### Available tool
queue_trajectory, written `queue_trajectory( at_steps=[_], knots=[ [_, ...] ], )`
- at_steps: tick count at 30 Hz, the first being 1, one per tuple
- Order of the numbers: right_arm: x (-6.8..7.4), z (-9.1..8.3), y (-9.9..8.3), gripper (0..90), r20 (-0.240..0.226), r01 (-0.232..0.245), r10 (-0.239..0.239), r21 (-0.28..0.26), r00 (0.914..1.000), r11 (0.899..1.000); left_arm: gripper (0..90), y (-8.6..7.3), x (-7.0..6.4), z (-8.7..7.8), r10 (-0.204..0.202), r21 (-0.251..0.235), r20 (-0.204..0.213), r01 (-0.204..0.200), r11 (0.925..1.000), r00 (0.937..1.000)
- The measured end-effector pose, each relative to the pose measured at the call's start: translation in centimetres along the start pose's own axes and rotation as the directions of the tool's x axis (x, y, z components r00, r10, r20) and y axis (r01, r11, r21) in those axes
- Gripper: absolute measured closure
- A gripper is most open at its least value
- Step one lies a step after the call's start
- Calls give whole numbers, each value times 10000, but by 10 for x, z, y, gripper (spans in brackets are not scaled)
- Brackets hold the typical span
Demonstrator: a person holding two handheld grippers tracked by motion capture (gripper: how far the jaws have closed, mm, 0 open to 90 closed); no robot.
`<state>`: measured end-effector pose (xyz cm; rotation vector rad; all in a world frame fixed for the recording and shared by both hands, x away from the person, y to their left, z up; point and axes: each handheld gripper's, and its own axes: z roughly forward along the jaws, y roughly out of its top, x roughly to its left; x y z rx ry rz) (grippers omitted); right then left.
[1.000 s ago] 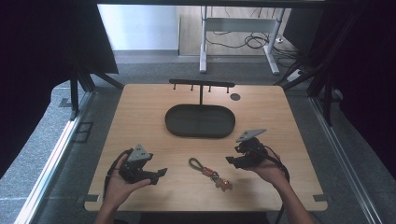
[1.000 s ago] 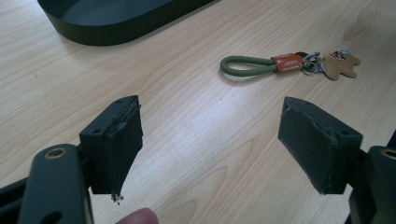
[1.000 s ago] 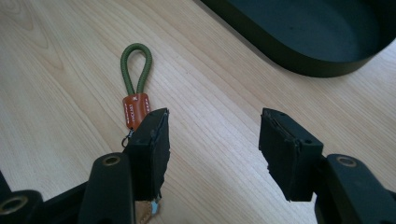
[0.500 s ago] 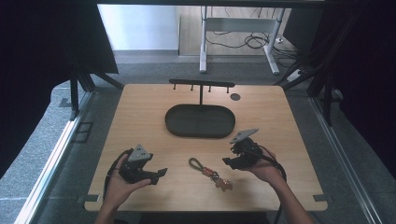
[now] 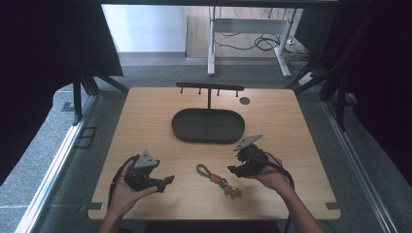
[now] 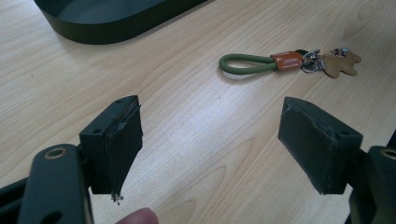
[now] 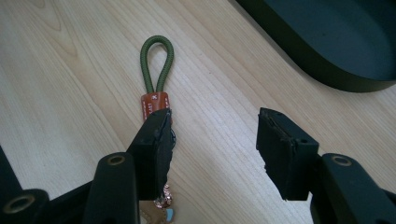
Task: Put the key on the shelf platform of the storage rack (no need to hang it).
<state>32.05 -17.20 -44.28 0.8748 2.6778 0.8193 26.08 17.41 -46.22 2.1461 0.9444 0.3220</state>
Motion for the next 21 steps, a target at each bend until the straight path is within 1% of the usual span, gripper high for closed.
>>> queue_trajectory(
  at_steps=[2,8,13,15,21],
  knots=[
    [2,2,2,457,-27,77,-77,57,10000,10000,221,0,0,0,-16,16,18,16,10000,10000],
    [3,6,4,452,11,63,-63,137,10000,9999,221,0,0,2,10,72,27,-11,10000,10000],
    [4,11,5,453,-43,111,-110,241,9999,9996,221,0,0,2,8,41,36,-8,10000,10000],
    [6,12,6,454,-157,165,-160,309,9997,9994,221,0,0,2,14,61,34,-14,10000,10000],
    [9,16,9,455,-272,270,-259,440,9993,9987,221,0,-1,3,-4,73,68,3,10000,10000]
  ],
)
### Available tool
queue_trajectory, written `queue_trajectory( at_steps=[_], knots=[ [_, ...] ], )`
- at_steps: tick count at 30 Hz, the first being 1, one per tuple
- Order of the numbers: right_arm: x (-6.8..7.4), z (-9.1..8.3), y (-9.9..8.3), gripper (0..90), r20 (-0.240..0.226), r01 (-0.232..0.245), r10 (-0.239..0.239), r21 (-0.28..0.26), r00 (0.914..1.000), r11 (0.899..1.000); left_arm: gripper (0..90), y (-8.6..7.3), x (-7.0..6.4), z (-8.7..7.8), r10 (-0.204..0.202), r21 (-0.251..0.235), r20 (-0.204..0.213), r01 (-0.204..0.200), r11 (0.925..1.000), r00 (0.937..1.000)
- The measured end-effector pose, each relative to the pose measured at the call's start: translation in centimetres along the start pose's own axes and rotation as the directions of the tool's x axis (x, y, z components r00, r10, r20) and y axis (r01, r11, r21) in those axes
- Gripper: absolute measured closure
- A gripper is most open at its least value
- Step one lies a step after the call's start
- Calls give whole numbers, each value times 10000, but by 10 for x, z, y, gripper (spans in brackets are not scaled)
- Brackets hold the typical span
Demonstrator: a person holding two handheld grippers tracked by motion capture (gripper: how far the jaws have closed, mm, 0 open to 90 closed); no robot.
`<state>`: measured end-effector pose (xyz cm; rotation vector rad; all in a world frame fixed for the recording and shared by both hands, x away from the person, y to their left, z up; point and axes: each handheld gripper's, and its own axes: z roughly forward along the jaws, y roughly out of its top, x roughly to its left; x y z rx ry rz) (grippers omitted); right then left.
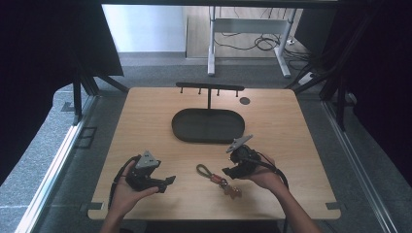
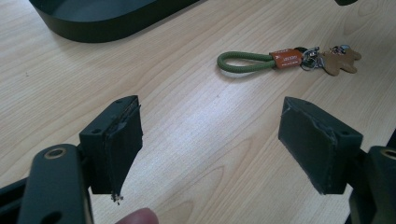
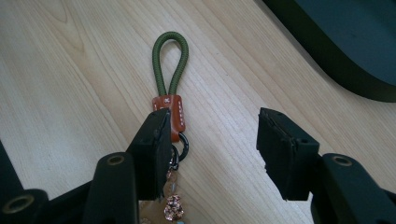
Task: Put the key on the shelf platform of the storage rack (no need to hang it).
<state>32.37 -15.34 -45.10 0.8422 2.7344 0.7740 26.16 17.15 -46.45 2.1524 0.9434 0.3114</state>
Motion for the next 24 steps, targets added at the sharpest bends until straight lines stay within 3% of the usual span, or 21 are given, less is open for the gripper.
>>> queue_trajectory(
  at_steps=[24],
  knots=[
    [10,15,10,454,-269,446,-434,450,9987,9980,219,0,0,1,40,83,50,-40,10000,10000]
  ],
)
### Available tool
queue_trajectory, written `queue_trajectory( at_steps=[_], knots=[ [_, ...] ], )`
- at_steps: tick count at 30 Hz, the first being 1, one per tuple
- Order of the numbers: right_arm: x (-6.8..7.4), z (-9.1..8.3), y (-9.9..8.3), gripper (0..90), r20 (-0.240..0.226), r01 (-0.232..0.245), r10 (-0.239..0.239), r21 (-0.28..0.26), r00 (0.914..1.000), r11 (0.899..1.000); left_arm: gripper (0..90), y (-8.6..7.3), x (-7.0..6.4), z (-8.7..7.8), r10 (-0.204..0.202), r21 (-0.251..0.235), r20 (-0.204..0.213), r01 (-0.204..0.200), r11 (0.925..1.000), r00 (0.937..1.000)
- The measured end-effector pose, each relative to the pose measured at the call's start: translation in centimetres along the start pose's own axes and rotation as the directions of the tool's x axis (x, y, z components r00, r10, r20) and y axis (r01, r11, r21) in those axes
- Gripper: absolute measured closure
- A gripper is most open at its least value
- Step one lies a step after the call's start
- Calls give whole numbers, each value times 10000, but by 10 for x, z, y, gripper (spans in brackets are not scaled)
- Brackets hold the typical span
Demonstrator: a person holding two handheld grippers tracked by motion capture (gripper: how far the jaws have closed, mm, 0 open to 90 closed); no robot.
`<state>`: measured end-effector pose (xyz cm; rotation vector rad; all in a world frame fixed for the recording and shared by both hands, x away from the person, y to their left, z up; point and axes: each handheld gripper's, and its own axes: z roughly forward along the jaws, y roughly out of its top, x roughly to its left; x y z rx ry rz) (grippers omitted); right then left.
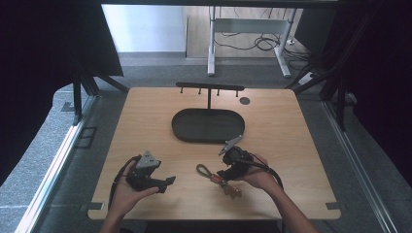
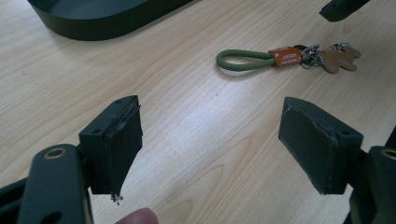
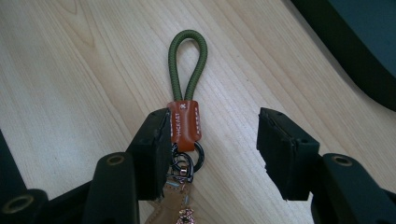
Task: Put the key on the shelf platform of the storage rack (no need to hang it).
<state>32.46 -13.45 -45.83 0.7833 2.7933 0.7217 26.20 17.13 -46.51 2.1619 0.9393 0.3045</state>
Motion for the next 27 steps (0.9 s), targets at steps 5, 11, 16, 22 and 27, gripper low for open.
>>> queue_trajectory(
  at_steps=[5,11,16,22,27],
  knots=[
    [3,3,2,453,-50,59,-58,85,10000,9999,219,0,0,0,32,-17,-10,-32,10000,10000],
    [5,9,3,450,-145,201,-198,212,9997,9996,219,0,0,-1,0,-21,-21,0,10000,10000],
    [8,13,4,449,-233,306,-298,351,9993,9989,219,0,0,-1,43,-7,-5,-43,10000,10000],
    [10,18,4,449,-271,390,-376,524,9989,9979,219,0,0,-1,15,-39,-10,-15,10000,10000],
    [11,23,4,449,-454,489,-460,638,9979,9968,219,0,1,-1,15,-31,-13,-15,10000,10000]
  ],
)
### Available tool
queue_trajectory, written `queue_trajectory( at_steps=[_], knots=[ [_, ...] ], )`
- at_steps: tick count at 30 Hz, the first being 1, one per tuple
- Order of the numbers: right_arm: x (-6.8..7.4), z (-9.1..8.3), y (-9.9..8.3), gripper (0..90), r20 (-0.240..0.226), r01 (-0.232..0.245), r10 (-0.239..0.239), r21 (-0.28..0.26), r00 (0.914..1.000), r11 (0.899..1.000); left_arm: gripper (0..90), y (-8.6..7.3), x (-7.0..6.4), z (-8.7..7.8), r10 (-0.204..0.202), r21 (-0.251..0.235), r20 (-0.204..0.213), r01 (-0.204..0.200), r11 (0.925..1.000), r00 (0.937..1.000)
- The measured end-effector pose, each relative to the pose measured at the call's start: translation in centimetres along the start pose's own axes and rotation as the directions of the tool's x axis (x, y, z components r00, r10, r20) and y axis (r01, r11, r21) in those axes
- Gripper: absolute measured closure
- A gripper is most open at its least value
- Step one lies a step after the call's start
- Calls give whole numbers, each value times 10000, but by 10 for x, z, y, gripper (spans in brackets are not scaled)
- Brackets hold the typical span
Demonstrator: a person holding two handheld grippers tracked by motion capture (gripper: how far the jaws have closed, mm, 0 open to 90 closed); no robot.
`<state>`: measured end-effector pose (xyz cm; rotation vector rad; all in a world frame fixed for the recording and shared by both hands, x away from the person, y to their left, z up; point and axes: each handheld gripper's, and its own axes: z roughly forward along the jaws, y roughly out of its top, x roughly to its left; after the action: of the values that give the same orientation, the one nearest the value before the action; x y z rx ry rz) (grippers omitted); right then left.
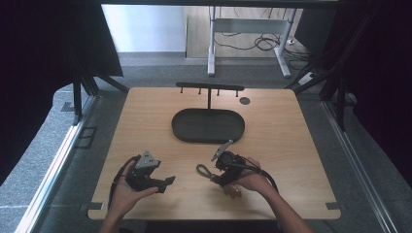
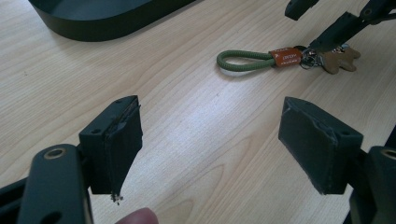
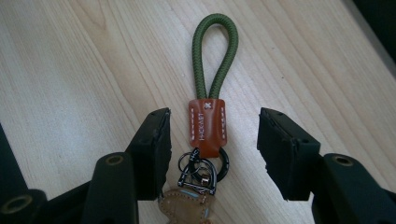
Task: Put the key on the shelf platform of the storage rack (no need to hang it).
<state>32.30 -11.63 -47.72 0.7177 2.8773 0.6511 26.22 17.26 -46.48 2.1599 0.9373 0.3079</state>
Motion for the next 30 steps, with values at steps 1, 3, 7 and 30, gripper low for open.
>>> queue_trajectory(
  at_steps=[1,3,7,30],
  knots=[
    [0,1,0,449,-17,-11,11,36,10000,10000,219,0,0,0,11,8,1,-11,10000,10000],
    [1,4,0,449,-64,29,-28,134,10000,9999,219,0,0,0,7,5,8,-7,10000,10000],
    [1,13,0,450,-96,170,-168,320,9998,9993,219,0,0,0,-1,11,2,1,10000,10000],
    [4,33,3,607,52,525,-532,983,9986,9938,219,0,1,-2,-30,-39,-19,30,10000,10000]
  ],
)
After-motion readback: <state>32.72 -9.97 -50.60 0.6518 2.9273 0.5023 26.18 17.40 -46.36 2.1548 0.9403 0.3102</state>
